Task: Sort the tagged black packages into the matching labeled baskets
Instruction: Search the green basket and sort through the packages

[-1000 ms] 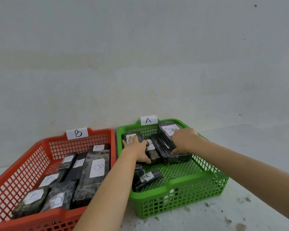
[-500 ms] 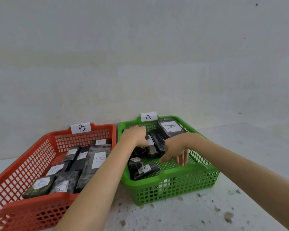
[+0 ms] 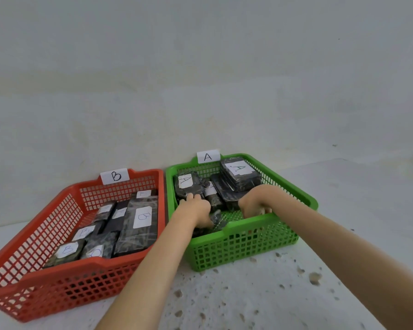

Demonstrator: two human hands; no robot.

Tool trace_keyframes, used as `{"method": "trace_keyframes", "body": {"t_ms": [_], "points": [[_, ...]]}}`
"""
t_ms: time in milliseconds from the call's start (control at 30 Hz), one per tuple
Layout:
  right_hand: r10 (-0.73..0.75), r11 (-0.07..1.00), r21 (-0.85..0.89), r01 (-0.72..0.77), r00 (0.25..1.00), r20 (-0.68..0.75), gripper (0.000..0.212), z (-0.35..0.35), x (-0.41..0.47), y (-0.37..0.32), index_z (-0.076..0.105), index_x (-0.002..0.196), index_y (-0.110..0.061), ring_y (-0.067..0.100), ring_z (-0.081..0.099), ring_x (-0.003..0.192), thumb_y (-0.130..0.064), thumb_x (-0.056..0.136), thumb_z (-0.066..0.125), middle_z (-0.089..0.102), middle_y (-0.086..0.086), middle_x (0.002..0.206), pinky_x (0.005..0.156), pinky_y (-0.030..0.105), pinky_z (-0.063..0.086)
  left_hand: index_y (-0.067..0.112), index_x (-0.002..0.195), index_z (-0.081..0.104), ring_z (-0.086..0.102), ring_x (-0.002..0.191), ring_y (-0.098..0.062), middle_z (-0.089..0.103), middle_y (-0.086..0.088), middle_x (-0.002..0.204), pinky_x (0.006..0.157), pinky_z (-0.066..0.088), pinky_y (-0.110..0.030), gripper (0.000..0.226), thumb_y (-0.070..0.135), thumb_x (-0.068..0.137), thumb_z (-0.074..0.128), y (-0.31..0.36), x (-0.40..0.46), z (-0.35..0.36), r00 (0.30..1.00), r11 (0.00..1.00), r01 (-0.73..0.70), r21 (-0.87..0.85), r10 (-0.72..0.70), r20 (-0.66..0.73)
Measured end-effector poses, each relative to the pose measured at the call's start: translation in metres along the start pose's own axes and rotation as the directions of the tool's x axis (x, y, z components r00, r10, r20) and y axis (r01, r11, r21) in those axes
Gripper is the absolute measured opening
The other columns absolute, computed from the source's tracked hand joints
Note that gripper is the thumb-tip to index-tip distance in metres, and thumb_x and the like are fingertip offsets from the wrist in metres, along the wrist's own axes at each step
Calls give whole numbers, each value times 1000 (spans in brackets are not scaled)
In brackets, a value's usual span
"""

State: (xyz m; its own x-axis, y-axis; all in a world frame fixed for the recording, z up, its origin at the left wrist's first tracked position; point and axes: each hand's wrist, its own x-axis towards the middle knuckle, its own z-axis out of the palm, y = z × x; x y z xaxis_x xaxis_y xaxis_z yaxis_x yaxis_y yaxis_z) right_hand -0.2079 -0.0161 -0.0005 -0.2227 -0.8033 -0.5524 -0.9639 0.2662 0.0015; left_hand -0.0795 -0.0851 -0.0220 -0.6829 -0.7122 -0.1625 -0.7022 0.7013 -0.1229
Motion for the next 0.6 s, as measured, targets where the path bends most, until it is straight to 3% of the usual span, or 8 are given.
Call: {"method": "trace_keyframes", "body": {"t_ms": [67, 133, 233, 333, 367, 467, 533, 600], "points": [[34, 999, 44, -30, 994, -101, 41, 0, -1, 10, 44, 129, 0, 26, 53, 82, -18, 93, 50, 49, 9, 102, 55, 26, 49, -1, 102, 62, 40, 121, -35, 46, -17, 127, 99, 36, -46, 41, 37, 89, 53, -2, 0, 0, 994, 994, -13, -108, 1, -109], [37, 979, 203, -10, 990, -134, 28, 0, 1, 20, 50, 117, -4, 29, 57, 83, -18, 93, 51, 58, 21, 99, 67, 33, 51, 3, 98, 59, 54, 99, -30, 55, -15, 108, 76, 45, -36, 34, 35, 91, 48, -1, 0, -1, 973, 956, -64, -287, -5, -232], [-8, 918, 388, 78, 984, -179, 27, 5, 1, 24, 55, 104, -3, 23, 55, 74, -26, 91, 56, 58, 10, 85, 69, 33, 50, 10, 76, 46, 47, 63, -20, 51, -7, 75, 54, 34, -30, 25, 28, 94, 44, 0, 4, -2, 963, 883, -87, -461, -43, -265], [-2, 963, 262, 72, 967, -256, 41, 14, 9, 22, 55, 118, -1, 27, 59, 99, -32, 90, 56, 61, 11, 115, 86, 37, 48, 15, 57, 32, 34, 51, -14, 37, -1, 57, 49, 27, -27, 40, 26, 91, 49, -1, 7, -1, 970, 879, -75, -471, -46, -239], [-2, 974, 219, 58, 970, -244, 40, 16, 11, 22, 56, 114, -1, 25, 60, 92, -33, 91, 53, 61, 12, 112, 80, 35, 47, 14, 55, 30, 32, 49, -13, 34, -1, 55, 48, 24, -26, 43, 26, 90, 51, -1, 7, 0, 971, 873, -65, -484, -55, -231], [17, 966, 249, 64, 951, -310, 49, 16, 8, 20, 51, 71, -8, 14, 42, 54, -53, 89, 44, 49, 5, 66, 54, 24, 35, 14, 49, 28, 27, 44, -13, 27, -1, 49, 46, 22, -24, 51, 27, 91, 53, -1, 9, 1, 978, 859, -40, -510, -71, -196], [58, 847, 495, 196, 890, -452, 59, 15, 12, 20, 55, 75, -2, 17, 47, 56, -56, 90, 37, 53, 7, 67, 57, 25, 42, 14, 48, 31, 28, 43, -13, 28, -1, 47, 47, 24, -23, 51, 29, 92, 54, -3, 11, 1, 972, 811, -49, -583, -96, -216], [67, 588, 736, 336, 886, -458, 64, 11, 13, 17, 58, 102, 5, 19, 54, 63, -54, 92, 36, 61, 9, 76, 59, 25, 47, 15, 53, 39, 39, 48, -14, 39, -1, 54, 50, 30, -21, 45, 32, 91, 55, -3, 10, 0, 953, 763, -92, -640, -119, -280]]}}
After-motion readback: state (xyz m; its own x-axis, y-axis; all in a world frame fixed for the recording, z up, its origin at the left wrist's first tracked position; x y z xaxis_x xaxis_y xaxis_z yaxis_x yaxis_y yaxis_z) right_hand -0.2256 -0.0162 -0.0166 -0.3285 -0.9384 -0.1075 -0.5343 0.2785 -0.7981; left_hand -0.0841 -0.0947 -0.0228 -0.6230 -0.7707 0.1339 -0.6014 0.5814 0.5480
